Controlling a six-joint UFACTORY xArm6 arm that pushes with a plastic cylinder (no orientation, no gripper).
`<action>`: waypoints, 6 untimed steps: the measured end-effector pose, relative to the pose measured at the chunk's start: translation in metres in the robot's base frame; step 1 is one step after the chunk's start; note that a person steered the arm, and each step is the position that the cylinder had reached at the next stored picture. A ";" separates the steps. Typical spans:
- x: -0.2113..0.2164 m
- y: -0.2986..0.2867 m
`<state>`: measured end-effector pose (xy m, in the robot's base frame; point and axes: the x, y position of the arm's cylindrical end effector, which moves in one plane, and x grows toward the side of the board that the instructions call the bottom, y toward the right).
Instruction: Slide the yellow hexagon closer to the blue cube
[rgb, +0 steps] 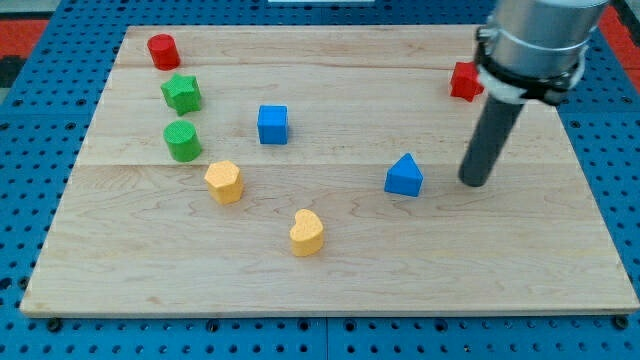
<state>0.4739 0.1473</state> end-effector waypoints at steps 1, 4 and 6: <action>0.010 -0.083; 0.028 -0.184; 0.038 -0.284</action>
<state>0.5114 -0.1367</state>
